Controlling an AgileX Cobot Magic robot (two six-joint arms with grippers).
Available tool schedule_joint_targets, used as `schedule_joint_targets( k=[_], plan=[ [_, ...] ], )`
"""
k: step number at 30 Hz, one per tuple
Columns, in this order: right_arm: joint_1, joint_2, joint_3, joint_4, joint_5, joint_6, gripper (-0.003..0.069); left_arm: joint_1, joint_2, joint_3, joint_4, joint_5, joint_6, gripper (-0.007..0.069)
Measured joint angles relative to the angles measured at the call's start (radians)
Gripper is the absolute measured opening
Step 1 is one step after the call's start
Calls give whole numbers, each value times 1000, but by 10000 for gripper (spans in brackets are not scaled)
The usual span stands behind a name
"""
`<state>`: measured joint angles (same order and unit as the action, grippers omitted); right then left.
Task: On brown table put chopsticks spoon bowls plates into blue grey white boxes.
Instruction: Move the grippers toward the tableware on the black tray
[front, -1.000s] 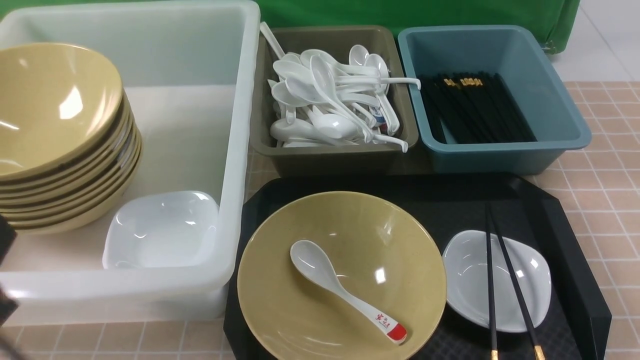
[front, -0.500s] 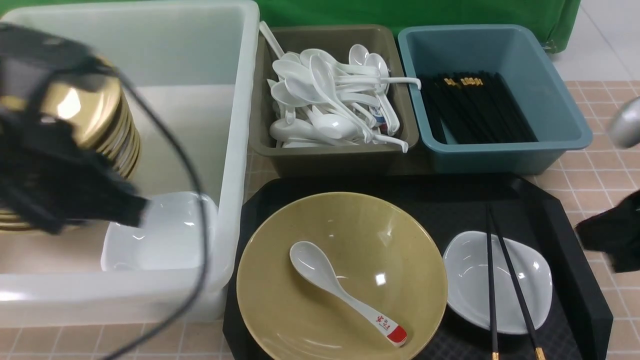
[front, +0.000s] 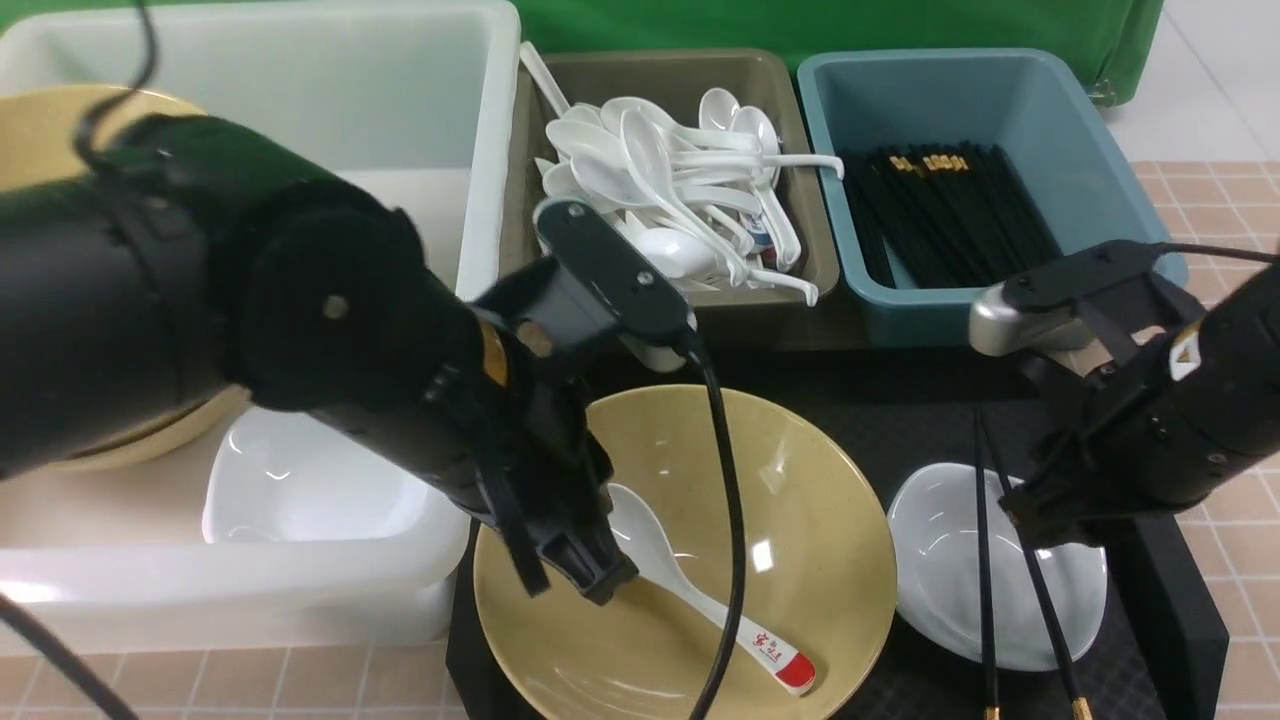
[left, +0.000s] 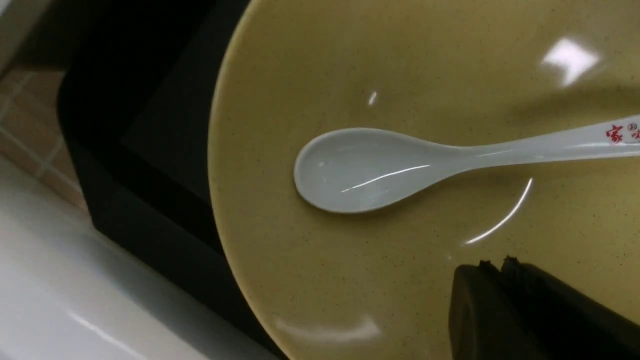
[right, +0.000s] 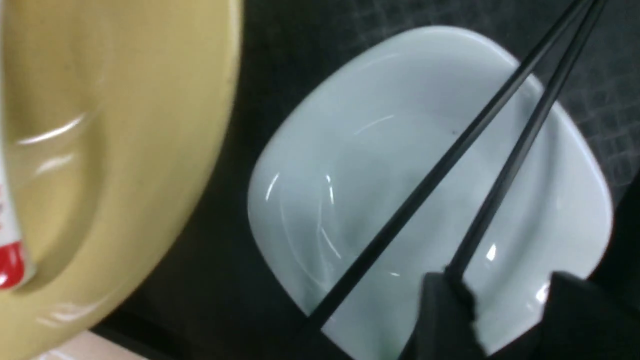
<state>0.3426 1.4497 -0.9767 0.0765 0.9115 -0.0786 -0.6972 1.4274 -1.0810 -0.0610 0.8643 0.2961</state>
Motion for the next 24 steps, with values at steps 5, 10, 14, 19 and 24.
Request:
schedule_joint_targets(
  k=[5,10,14,19,24],
  plan=[
    [0,119,-62,-4,23,57,530,0,18,0,1,-4,0,1],
    [0,206,-75,-6,25,103,568,0,18,0,1,-9,0,1],
    [0,251,-77,-4,25,109,569,0,18,0,1,-10,0,1],
    [0,258,-77,4,33,109,545,0,18,0,1,-14,0,1],
    [0,258,-77,4,42,109,458,0,18,0,1,-18,0,1]
  ],
)
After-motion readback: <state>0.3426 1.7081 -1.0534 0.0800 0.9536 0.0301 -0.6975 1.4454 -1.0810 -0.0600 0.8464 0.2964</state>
